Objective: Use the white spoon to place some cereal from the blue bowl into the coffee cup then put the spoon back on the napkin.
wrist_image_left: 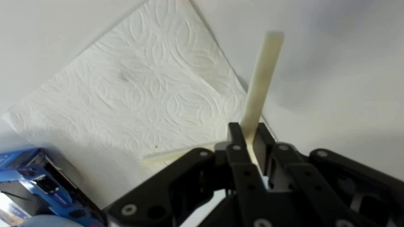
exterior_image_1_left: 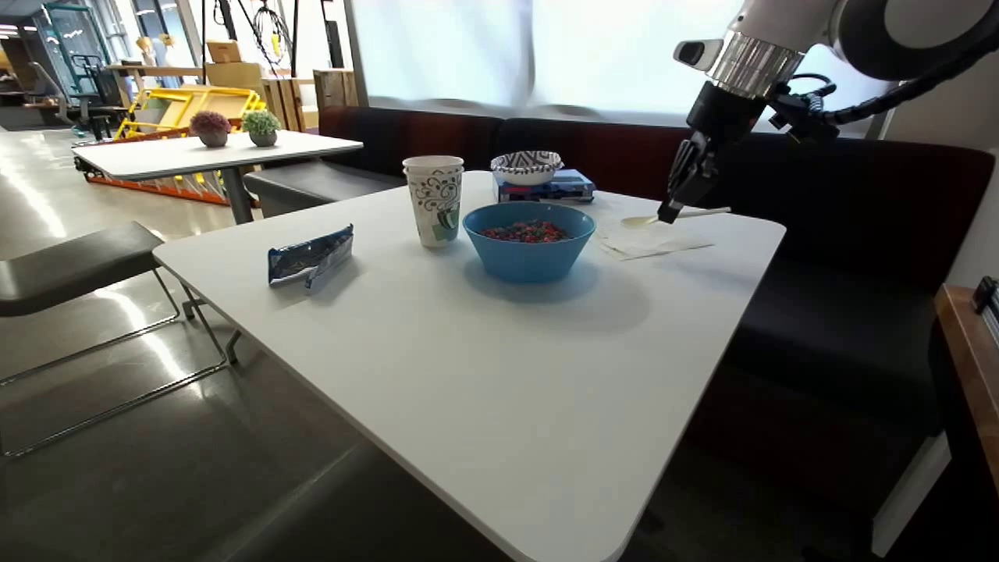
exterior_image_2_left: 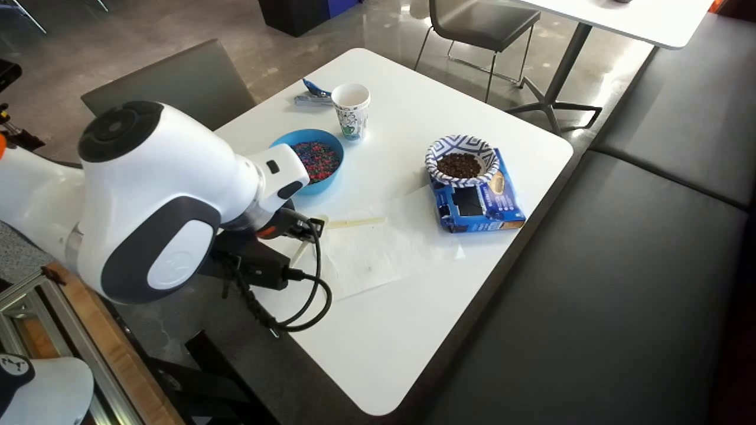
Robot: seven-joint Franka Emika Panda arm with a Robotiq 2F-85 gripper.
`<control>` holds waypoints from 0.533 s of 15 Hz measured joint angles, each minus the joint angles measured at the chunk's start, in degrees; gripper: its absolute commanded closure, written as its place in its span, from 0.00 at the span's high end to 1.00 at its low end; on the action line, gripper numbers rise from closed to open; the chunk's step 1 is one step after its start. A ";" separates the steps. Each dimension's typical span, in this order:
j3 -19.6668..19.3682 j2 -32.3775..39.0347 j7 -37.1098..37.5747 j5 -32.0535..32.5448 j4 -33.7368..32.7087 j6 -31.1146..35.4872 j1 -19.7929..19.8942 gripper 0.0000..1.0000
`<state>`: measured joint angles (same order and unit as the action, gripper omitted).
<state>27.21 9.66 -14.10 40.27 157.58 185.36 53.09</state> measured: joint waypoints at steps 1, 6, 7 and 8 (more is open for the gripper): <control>1.30 -0.25 0.36 0.33 -0.07 0.00 0.72 0.14; 2.31 -0.52 0.50 0.50 -0.12 0.00 1.41 0.04; 2.31 -0.62 0.47 0.50 -0.21 0.03 1.35 0.04; 2.41 -0.98 0.47 0.50 -0.40 0.05 1.26 0.04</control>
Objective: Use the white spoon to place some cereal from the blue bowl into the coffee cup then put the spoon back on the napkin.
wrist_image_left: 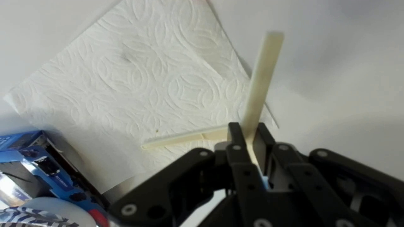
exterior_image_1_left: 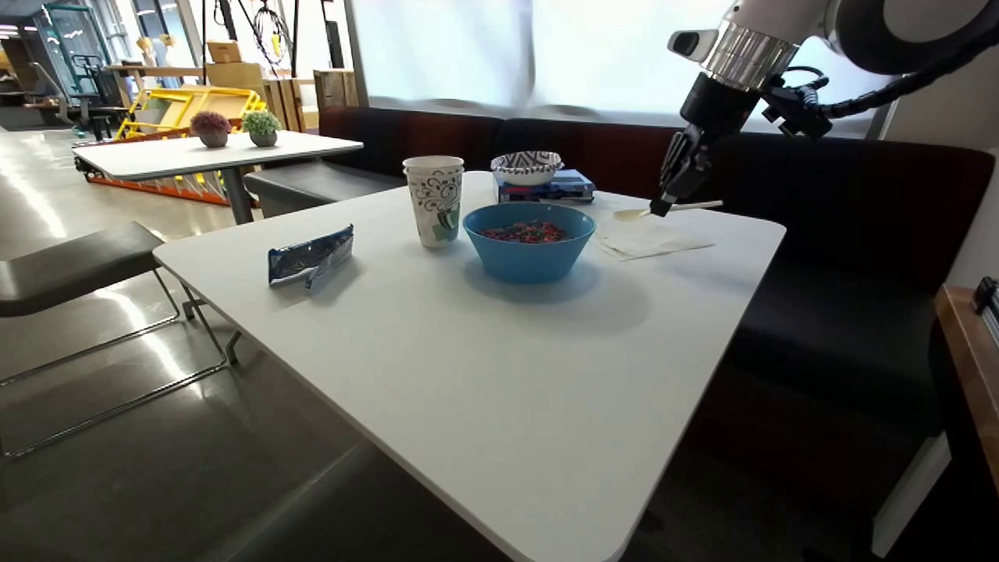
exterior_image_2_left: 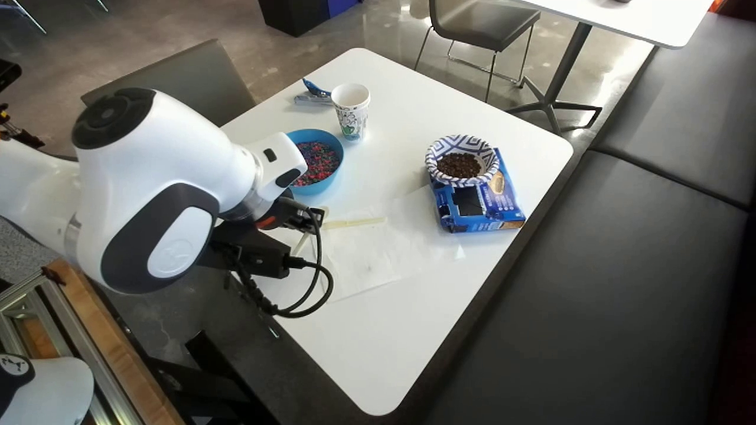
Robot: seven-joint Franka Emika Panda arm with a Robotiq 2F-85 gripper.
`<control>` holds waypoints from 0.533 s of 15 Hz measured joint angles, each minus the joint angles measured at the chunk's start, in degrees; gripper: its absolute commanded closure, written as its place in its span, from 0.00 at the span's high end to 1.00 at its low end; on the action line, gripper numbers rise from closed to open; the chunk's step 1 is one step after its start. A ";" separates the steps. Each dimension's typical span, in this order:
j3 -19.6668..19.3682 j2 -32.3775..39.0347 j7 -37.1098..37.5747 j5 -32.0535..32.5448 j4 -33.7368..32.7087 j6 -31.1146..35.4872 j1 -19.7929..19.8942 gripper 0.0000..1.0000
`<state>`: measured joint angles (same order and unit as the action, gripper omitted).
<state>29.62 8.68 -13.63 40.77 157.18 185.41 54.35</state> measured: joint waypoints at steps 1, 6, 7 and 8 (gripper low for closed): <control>0.28 -0.61 0.01 0.10 -0.28 0.00 -0.15 0.04; 3.16 -7.26 1.65 1.49 -0.22 0.72 -1.95 0.04; 3.70 -8.59 1.82 1.73 -0.12 0.61 -2.57 0.04; 4.38 -9.97 2.23 2.20 -0.03 0.12 -3.25 0.04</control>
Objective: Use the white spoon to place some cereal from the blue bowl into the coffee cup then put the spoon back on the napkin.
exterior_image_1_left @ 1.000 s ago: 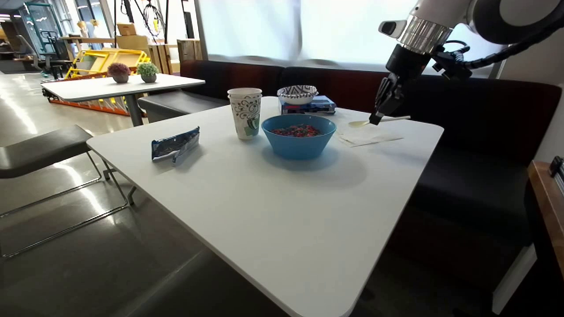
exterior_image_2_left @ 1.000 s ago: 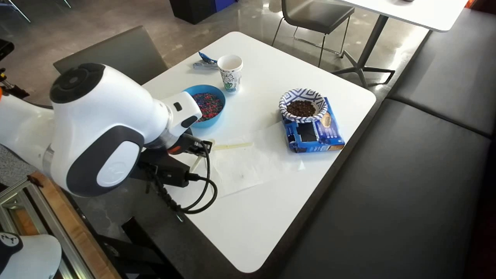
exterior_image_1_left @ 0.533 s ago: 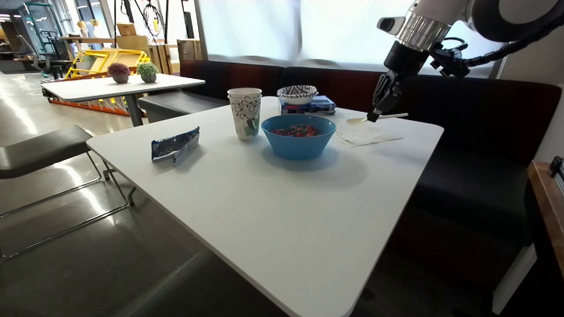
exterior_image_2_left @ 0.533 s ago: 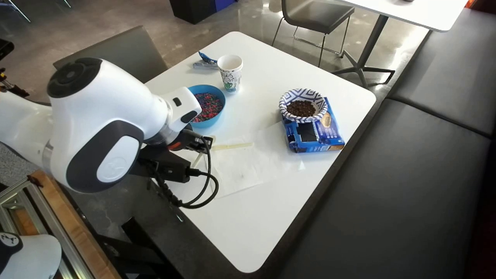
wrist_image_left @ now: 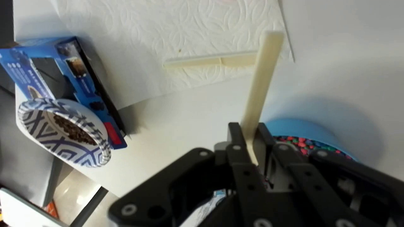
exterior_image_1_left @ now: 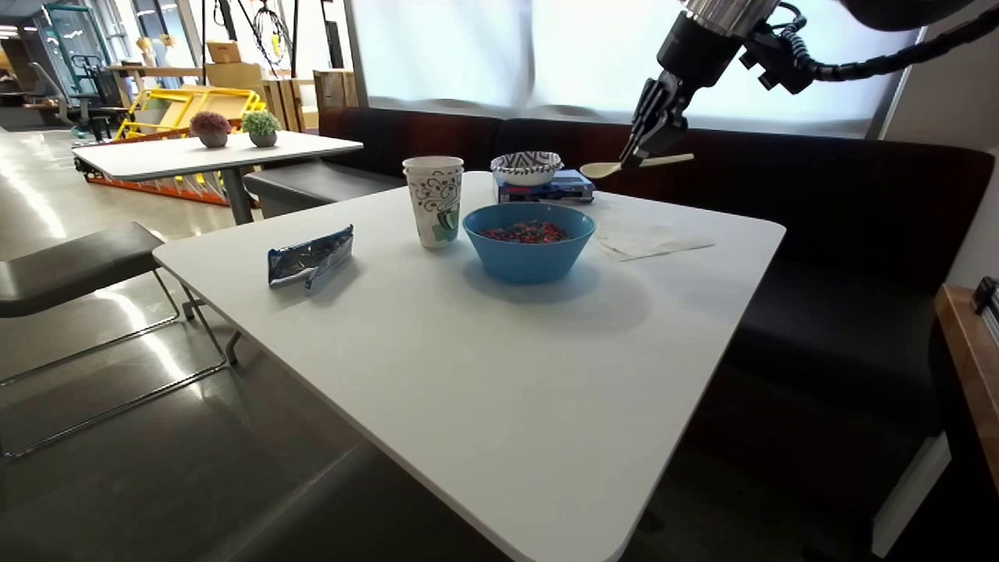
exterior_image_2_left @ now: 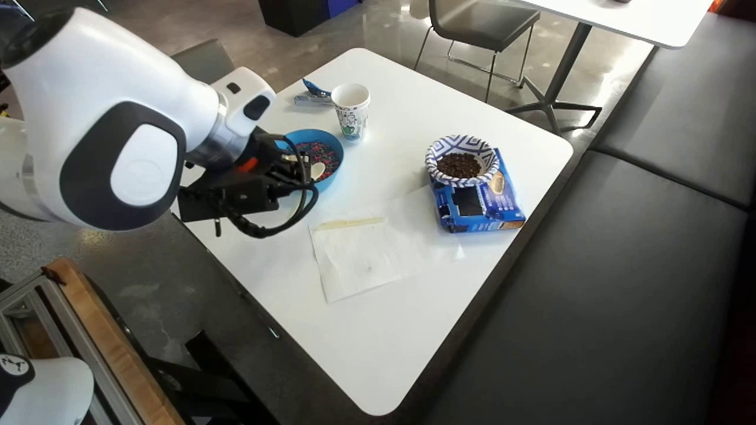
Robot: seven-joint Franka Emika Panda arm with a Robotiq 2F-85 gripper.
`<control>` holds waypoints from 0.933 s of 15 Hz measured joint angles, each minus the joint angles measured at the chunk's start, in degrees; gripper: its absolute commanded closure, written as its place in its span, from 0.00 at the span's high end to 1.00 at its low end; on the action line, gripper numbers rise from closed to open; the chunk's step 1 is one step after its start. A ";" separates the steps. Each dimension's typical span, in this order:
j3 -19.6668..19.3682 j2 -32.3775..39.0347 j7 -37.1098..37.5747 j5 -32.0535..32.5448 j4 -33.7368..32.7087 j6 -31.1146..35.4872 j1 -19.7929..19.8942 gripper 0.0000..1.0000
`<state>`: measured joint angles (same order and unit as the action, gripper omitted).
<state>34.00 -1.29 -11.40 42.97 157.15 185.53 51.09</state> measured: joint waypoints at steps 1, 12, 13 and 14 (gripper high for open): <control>0.87 -1.34 0.97 0.84 -0.09 -0.94 -0.75 0.04; 19.06 -14.03 17.32 9.18 -0.17 -14.66 -2.81 0.14; 20.46 -15.16 18.92 9.91 -0.18 -14.82 -2.00 0.14; 21.21 -15.98 19.62 10.21 -0.18 -14.85 -1.49 0.14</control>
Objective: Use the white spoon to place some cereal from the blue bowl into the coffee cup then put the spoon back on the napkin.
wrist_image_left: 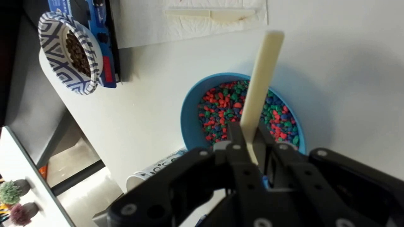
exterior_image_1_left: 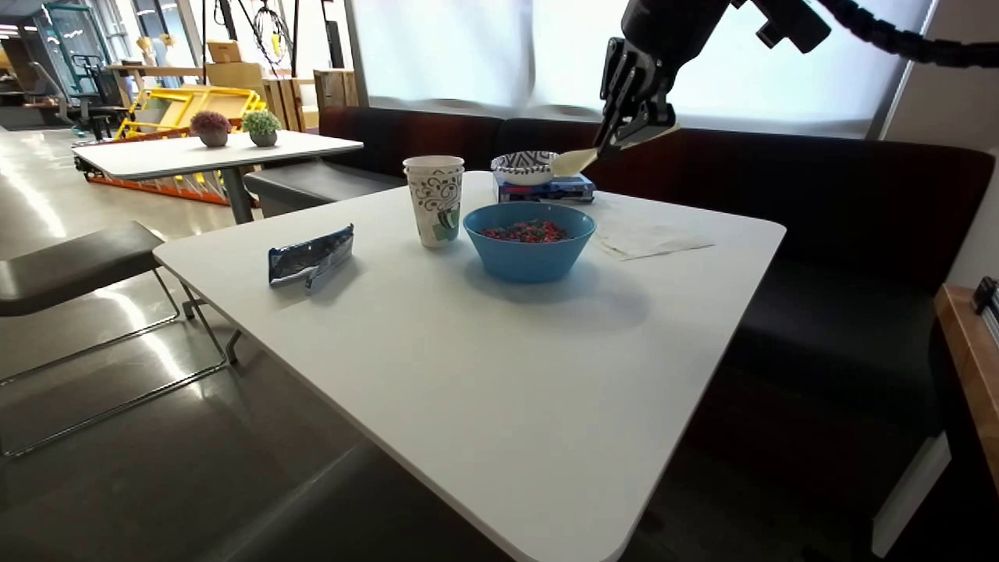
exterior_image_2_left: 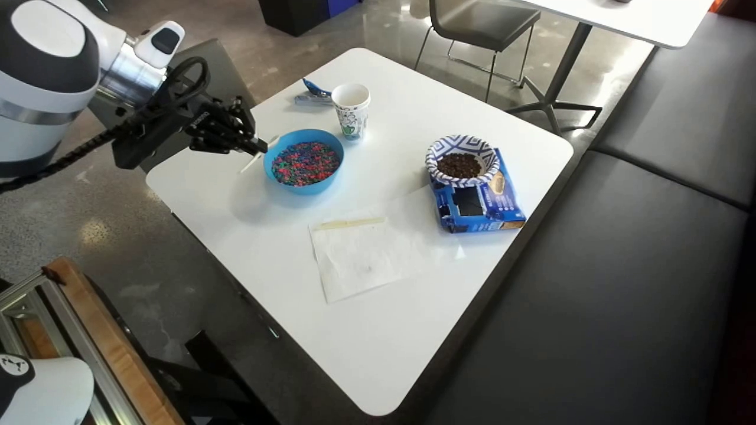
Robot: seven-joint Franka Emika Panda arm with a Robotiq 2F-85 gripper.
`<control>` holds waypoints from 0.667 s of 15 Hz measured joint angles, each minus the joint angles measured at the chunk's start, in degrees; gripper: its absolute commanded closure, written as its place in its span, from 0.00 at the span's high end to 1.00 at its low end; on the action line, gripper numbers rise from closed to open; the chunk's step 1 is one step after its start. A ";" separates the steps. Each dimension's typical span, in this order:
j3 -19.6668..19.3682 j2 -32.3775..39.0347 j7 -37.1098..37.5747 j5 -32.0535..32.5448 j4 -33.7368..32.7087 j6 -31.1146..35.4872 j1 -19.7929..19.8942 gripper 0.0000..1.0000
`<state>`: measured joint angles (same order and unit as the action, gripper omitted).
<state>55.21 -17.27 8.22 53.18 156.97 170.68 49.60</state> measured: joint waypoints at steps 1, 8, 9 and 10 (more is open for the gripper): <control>0.31 -0.54 0.22 0.09 0.00 0.00 0.28 0.04; 2.08 3.23 -1.68 0.02 -2.83 -4.27 1.23 0.04; 2.79 4.65 -2.23 0.02 -4.00 -6.18 1.50 0.04; 3.47 6.23 -2.90 0.02 -5.24 -8.15 1.84 0.04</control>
<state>58.68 -11.04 5.32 53.20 151.73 162.54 51.44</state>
